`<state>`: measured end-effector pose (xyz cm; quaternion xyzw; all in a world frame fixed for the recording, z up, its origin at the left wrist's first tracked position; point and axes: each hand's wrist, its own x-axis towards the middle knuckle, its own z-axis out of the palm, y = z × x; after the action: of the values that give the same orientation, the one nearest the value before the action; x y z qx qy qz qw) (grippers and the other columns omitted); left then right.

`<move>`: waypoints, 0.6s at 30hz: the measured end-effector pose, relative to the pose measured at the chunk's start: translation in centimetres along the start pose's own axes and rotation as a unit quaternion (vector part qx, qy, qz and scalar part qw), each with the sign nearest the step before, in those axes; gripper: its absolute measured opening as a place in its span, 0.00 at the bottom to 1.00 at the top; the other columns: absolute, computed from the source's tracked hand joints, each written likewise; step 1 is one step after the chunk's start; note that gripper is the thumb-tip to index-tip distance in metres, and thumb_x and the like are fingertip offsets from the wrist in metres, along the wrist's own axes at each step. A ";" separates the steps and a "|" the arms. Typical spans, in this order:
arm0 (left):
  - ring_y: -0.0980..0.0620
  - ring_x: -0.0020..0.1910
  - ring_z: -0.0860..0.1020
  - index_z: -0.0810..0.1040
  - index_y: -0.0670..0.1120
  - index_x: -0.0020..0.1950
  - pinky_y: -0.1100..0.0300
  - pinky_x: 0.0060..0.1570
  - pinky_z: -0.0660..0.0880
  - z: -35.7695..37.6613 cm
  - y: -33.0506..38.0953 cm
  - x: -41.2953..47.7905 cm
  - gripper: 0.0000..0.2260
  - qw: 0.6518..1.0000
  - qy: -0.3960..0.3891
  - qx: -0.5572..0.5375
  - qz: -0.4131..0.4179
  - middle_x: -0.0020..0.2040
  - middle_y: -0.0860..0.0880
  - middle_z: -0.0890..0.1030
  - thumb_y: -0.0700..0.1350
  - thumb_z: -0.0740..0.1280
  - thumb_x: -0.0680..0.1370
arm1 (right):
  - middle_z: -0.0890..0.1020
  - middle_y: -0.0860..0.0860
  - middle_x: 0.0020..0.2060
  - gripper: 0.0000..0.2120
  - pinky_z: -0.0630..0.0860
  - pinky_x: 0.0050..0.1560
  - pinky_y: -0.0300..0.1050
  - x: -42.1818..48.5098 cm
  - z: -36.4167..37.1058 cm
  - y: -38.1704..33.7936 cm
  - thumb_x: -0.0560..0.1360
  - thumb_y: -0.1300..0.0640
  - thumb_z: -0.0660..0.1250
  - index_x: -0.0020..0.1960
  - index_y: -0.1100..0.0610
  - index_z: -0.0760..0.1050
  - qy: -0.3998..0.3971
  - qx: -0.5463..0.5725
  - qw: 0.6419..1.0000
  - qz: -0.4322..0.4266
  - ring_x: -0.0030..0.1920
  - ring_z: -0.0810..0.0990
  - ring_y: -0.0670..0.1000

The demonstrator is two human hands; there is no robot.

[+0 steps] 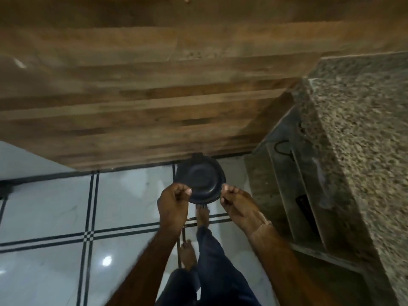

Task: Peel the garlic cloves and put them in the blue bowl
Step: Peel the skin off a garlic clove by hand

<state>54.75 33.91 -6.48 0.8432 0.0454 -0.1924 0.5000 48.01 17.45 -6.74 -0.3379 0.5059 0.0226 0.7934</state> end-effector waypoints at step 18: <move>0.48 0.34 0.78 0.79 0.43 0.49 0.63 0.22 0.72 18.9 -22.6 22.5 0.13 0.861 -0.021 -0.152 -0.485 0.42 0.43 0.82 0.48 0.79 0.75 | 0.82 0.58 0.38 0.08 0.82 0.31 0.39 35.3 -1.3 11.9 0.82 0.67 0.67 0.44 0.65 0.78 0.126 0.075 0.976 0.164 0.40 0.79 0.53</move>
<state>64.15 26.28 -41.54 0.6239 0.4674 -0.4188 0.4657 59.65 15.06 -42.08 -0.1902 0.6503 0.0720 0.7320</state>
